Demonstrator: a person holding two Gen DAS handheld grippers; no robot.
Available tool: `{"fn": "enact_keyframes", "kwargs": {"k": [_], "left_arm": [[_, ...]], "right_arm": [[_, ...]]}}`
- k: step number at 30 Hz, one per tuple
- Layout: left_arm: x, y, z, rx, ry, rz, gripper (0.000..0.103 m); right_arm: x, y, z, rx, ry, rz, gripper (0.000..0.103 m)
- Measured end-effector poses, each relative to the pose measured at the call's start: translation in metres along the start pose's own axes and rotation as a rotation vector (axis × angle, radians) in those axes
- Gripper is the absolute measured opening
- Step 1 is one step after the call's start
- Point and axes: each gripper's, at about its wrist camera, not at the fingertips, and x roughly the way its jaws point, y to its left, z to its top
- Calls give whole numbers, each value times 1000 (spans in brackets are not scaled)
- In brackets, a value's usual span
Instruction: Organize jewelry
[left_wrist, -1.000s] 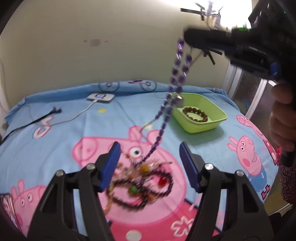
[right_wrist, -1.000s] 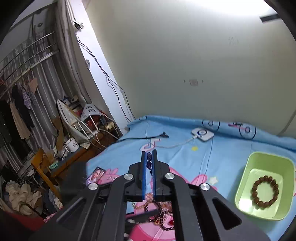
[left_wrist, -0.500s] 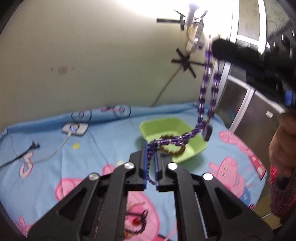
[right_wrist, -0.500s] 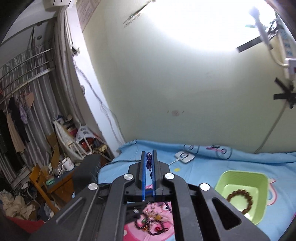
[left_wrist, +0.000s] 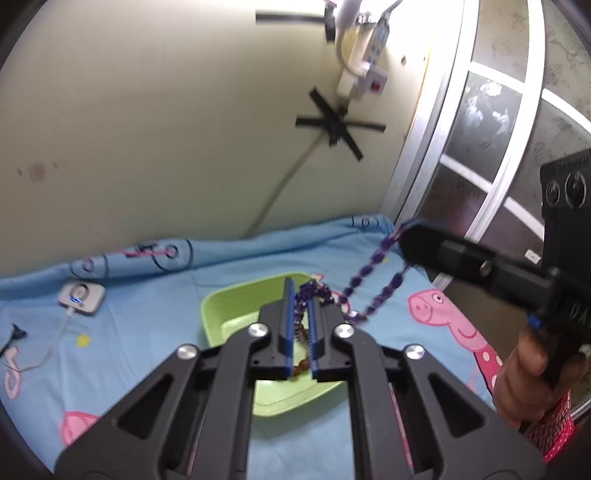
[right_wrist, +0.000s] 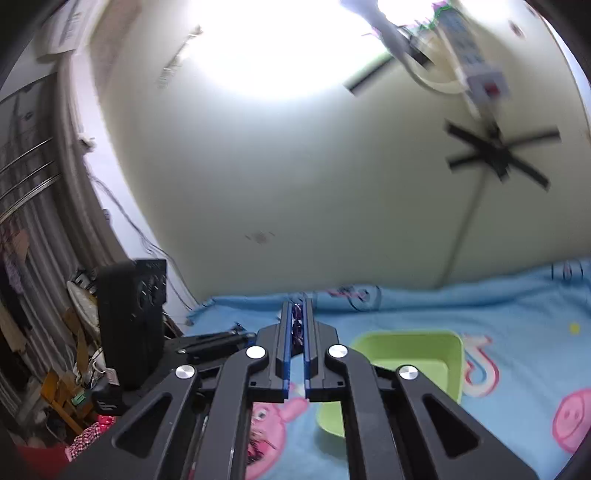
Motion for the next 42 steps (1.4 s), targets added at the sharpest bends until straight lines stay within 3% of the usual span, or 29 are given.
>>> {"fn": "enact_keyframes", "kwargs": {"k": [7, 9, 11, 12, 15, 21, 29, 36, 42], "left_arm": [[60, 9, -25, -29, 132, 57, 7], [77, 15, -33, -42, 209, 98, 28], [80, 24, -41, -66, 231, 109, 30], [77, 28, -43, -71, 228, 109, 30], [55, 40, -49, -94, 188, 97, 30], [-3, 72, -76, -147, 92, 155, 30], [-78, 143, -146, -281, 54, 328, 30], [-105, 174, -201, -391, 66, 359, 30], [-107, 181, -228, -416, 85, 352, 30]], "right_arm": [[41, -56, -41, 94, 95, -55, 0], [58, -66, -50, 124, 123, -58, 0], [71, -74, -59, 156, 159, -79, 0], [73, -77, -62, 169, 162, -79, 0], [67, -78, -69, 205, 118, -68, 18], [59, -52, -91, 203, 101, -26, 18], [80, 10, -133, 97, 209, 54, 18], [120, 45, -173, 29, 375, 77, 18], [130, 62, -187, -28, 426, 70, 17]]}}
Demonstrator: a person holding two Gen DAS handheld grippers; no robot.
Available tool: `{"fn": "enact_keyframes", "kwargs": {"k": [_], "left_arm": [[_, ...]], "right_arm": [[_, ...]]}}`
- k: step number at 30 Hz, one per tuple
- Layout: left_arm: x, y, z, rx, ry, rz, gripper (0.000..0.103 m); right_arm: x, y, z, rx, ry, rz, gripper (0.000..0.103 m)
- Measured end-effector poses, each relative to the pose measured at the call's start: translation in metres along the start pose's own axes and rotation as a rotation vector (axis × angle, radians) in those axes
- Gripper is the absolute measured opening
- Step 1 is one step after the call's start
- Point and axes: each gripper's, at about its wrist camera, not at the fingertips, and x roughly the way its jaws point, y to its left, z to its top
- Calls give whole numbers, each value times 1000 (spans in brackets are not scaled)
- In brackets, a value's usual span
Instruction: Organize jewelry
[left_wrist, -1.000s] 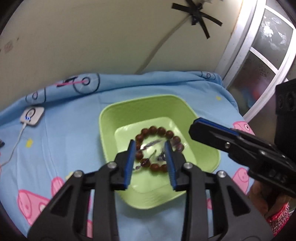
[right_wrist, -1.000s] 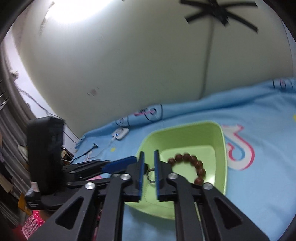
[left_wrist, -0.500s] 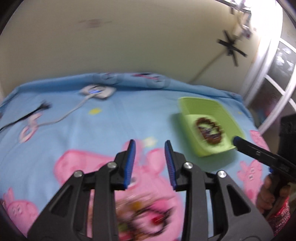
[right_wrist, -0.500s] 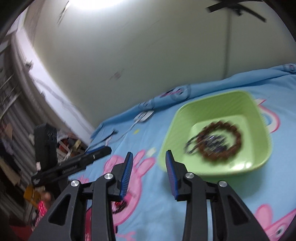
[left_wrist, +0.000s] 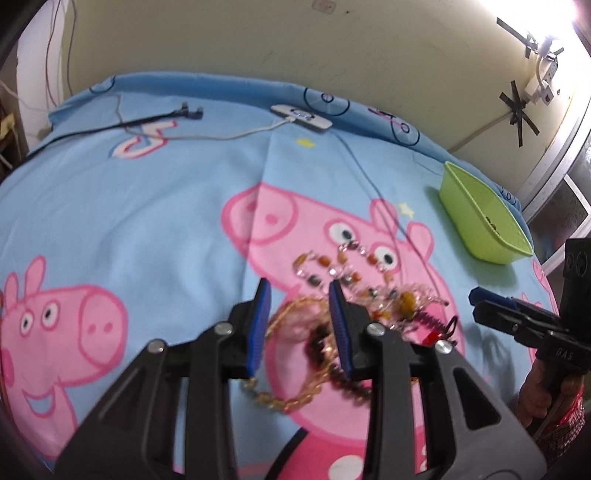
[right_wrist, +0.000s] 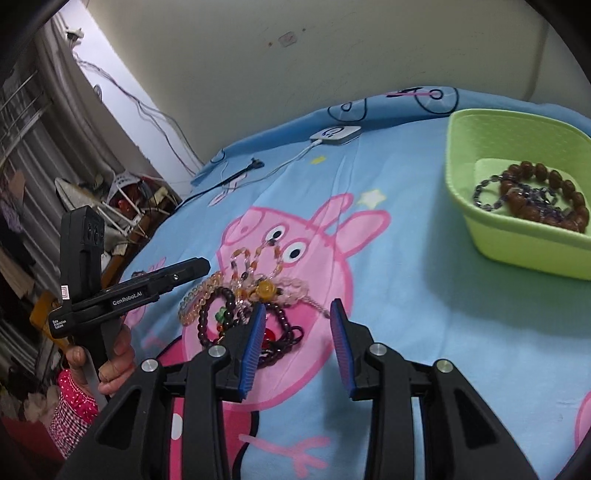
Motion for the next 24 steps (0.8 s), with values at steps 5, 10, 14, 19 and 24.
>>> {"fn": "enact_keyframes", "kwargs": {"k": [5, 10, 14, 19, 24], "left_arm": [[7, 8, -5, -14, 11, -1, 30], [7, 7, -9, 6, -7, 7, 30], [8, 4, -10, 25, -13, 21, 30], [8, 0, -11, 52, -16, 51, 30], [9, -1, -11, 52, -16, 51, 30]], "right_arm": [[8, 9, -2, -26, 20, -29, 16], [24, 11, 4, -39, 41, -78, 11], [35, 13, 10, -41, 54, -98, 8], [41, 23, 26, -45, 32, -83, 8], [61, 50, 35, -121, 72, -72, 8]]}}
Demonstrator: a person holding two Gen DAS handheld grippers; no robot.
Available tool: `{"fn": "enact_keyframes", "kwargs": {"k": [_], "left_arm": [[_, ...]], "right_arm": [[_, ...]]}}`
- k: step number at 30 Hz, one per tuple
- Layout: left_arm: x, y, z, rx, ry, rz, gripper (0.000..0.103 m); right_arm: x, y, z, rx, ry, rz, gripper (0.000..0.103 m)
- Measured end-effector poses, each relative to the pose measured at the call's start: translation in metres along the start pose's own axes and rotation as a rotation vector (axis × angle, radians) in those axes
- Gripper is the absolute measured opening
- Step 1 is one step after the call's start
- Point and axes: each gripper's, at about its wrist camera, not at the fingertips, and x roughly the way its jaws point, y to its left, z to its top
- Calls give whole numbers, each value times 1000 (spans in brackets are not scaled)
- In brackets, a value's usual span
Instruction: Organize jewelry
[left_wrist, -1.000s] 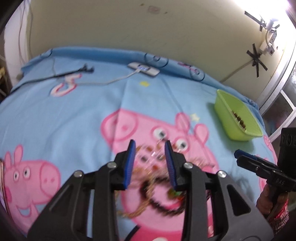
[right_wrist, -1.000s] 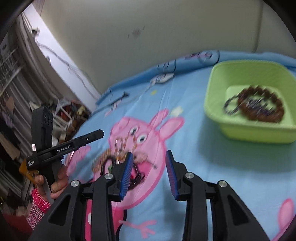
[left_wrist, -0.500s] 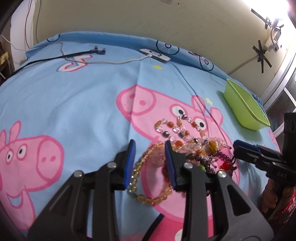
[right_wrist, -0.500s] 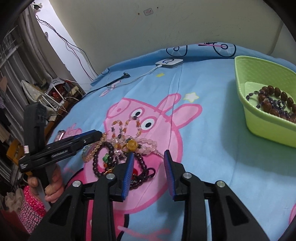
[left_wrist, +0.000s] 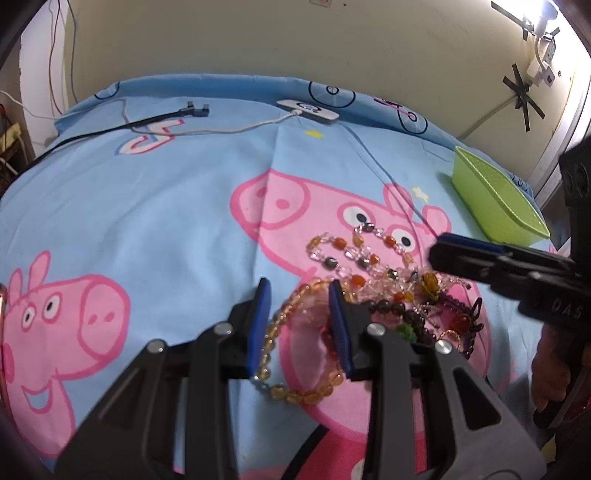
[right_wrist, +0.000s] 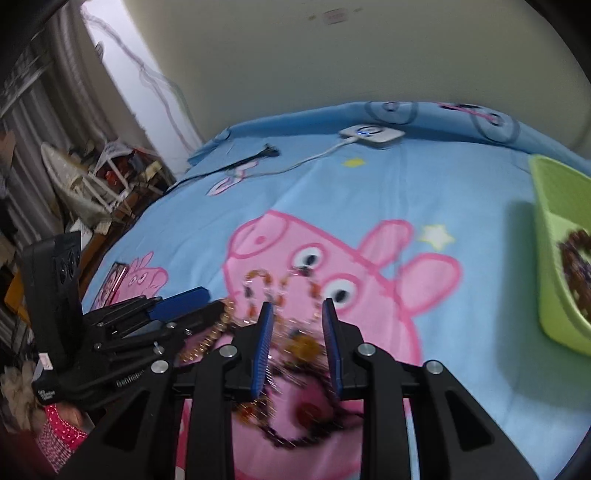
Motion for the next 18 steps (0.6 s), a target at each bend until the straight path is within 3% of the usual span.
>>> {"fn": "enact_keyframes", "kwargs": {"k": [6, 7, 9, 11, 13, 15, 18], "left_arm": [[-1, 4, 0, -28, -4, -24, 30], [-1, 4, 0, -30, -5, -27, 30], [-2, 5, 0, -36, -7, -31, 30], [-4, 7, 1, -42, -14, -46, 30], [-7, 10, 1, -49, -27, -71, 31], [-13, 11, 2, -62, -51, -87, 51], [-20, 5, 5, -56, -80, -125, 53]], "right_arm": [[35, 27, 4, -95, 80, -62, 7], [37, 28, 4, -103, 85, -70, 0], [40, 27, 8, -99, 103, -56, 0], [35, 22, 13, -55, 99, -18, 0], [20, 10, 21, 35, 66, 77, 0], [3, 5, 27, 82, 31, 134, 0], [-24, 7, 35, 94, -24, 185, 0]]}}
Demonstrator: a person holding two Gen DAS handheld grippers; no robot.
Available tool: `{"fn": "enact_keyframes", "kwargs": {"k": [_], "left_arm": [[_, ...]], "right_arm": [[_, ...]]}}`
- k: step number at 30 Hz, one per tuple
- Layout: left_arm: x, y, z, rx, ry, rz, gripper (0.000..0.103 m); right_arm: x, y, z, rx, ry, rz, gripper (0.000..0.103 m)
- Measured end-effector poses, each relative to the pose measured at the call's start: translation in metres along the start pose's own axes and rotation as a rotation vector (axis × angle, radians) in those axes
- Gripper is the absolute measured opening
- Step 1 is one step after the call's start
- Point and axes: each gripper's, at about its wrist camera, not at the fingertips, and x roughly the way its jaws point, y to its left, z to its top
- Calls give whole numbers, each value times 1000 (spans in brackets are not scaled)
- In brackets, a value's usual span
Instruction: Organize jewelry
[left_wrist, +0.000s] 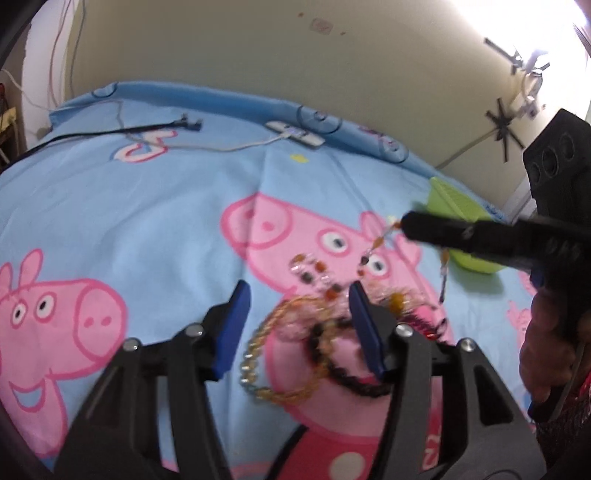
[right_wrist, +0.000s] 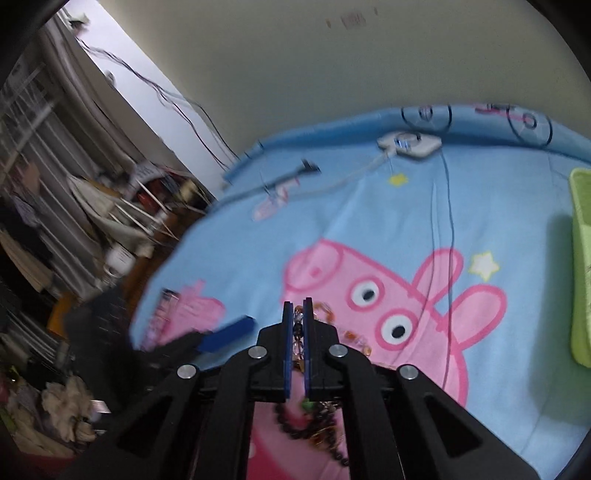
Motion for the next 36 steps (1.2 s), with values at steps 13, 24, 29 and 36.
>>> {"fn": "enact_keyframes", "kwargs": {"k": [13, 24, 29, 36], "left_arm": [[9, -67, 19, 200, -20, -24, 41], [-21, -94, 74, 209, -78, -108, 5], [-39, -133, 122, 242, -132, -187, 5], [-31, -201, 161, 290, -147, -273, 5]], "right_arm": [[-86, 42, 14, -76, -200, 107, 0], [-148, 19, 18, -50, -375, 52, 0], [-172, 0, 17, -20, -436, 37, 0], [-207, -41, 18, 45, -510, -11, 0]]}}
